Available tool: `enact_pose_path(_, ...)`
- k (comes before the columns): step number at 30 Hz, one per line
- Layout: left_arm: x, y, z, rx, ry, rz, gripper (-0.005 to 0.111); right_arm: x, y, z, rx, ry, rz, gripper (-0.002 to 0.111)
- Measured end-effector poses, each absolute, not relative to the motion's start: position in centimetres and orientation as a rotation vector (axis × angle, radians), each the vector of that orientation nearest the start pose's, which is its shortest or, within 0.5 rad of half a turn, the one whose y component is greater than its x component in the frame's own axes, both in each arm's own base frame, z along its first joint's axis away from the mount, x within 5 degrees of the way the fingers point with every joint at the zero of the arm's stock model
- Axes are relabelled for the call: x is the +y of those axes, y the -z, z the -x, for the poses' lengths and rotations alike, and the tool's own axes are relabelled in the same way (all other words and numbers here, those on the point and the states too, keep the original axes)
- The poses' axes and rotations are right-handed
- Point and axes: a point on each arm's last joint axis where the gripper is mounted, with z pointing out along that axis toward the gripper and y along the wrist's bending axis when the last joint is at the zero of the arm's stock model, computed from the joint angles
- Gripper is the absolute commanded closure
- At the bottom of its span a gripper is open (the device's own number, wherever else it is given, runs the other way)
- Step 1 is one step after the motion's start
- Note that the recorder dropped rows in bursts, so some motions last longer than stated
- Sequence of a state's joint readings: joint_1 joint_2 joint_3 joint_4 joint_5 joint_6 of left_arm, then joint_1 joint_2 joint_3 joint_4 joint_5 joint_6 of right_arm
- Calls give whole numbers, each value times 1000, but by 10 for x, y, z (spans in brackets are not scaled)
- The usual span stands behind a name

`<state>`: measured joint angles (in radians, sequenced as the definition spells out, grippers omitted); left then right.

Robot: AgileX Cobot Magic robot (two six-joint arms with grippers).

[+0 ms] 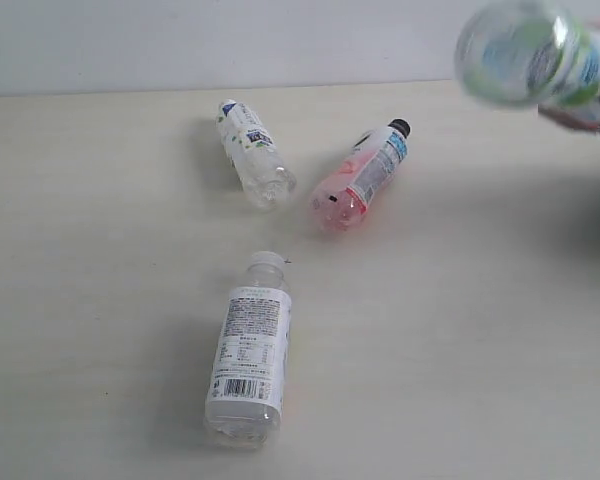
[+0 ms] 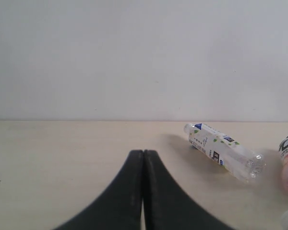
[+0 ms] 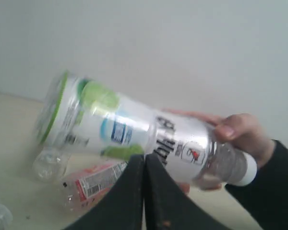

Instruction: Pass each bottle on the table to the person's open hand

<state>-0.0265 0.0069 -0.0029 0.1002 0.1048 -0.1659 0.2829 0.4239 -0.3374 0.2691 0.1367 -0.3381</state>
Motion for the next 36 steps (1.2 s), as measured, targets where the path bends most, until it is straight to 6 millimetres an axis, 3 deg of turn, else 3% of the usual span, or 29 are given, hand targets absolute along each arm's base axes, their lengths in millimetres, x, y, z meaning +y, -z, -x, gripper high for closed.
enact_pose_path(10, -1, -204, -57, 1592, 64, 40, 107, 26, -294, -83, 1556, -199, 279, 108)
enact_pose_path(36, -1, -204, -57, 1592, 64, 40, 107, 26, -295, -82, 1550, -205, 272, 108)
